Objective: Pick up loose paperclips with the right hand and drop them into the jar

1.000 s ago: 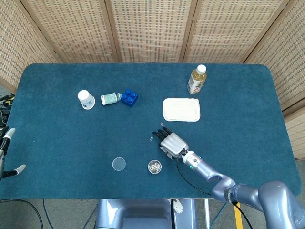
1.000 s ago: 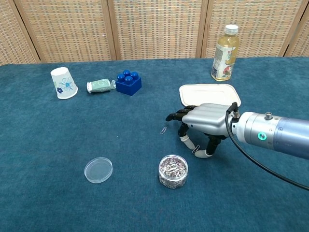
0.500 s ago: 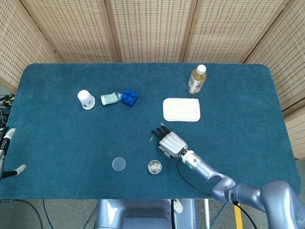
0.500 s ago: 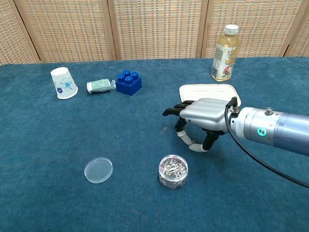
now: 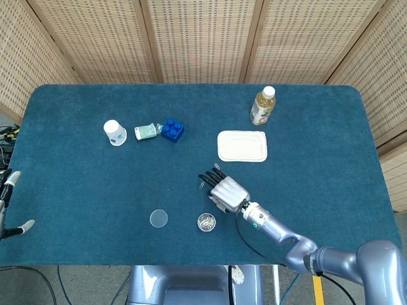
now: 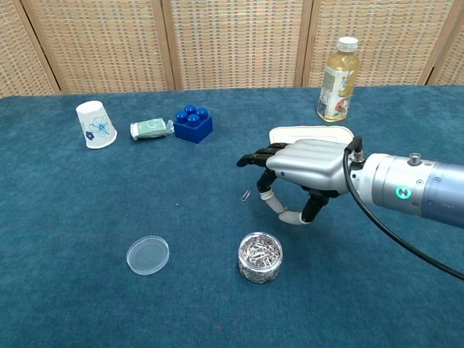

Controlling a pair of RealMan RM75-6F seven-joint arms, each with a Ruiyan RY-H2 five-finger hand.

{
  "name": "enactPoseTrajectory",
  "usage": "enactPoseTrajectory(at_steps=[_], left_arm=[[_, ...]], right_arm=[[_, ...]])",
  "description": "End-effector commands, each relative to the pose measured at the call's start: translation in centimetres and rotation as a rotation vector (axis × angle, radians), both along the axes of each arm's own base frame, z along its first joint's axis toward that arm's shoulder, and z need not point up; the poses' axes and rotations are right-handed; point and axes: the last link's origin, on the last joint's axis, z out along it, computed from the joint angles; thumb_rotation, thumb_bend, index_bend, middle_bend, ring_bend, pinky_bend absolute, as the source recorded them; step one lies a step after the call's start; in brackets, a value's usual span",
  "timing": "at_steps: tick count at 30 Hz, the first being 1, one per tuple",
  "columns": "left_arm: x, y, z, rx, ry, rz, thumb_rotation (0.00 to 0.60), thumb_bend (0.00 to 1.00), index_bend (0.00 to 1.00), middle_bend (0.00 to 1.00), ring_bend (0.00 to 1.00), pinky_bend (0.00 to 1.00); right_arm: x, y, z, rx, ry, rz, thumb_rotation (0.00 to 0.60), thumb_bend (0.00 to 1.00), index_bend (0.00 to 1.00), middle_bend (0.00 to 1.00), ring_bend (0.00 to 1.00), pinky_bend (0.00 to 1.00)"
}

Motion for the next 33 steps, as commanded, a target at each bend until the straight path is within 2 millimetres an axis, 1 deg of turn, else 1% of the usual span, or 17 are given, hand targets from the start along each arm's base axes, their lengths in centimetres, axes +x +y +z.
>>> enactPoseTrajectory(at_steps=[1,6,10,17,25,33], left_arm=[[0.1,-0.1,0.1,0.000,-0.002,-0.004,0.600,0.00,0.00,0.00,0.00,0.00],[0.3,-0.3,0.1,-0.002,-0.006,-0.016,0.600,0.00,0.00,0.00,0.00,0.00],[0.5,-0.6,0.2,-0.001,-0.009,-0.028,0.600,0.00,0.00,0.00,0.00,0.00],[0.5,-0.8,0.3,0.001,-0.011,-0.036,0.600,0.00,0.00,0.00,0.00,0.00],[0.4,-0.7,0.4,-0.001,-0.014,-0.031,0.600,0.00,0.00,0.00,0.00,0.00],[0.3,-0.6,0.4,-0.004,-0.016,-0.027,0.600,0.00,0.00,0.00,0.00,0.00]], right_arm=[[1.1,1.6,1.4,0.020,-0.039,0.051,0.600,0.50,0.60,0.02,0.00,0.01],[1.9,3.8,2.1,0.050,-0.050,0.098,0.600,0.51,0.61,0.02,0.00,0.01],[2.5,4.7,2.0,0.053,-0.046,0.120,0.600,0.52,0.61,0.02,0.00,0.01],[3.6,4.9,0.7,0.043,-0.032,0.116,0.600,0.52,0.61,0.02,0.00,0.03],[3.8,4.4,-0.6,0.035,-0.003,0.089,0.600,0.52,0.61,0.02,0.00,0.03],[3.2,4.5,-0.5,0.036,0.023,0.090,0.600,0.52,0.61,0.02,0.00,0.04]])
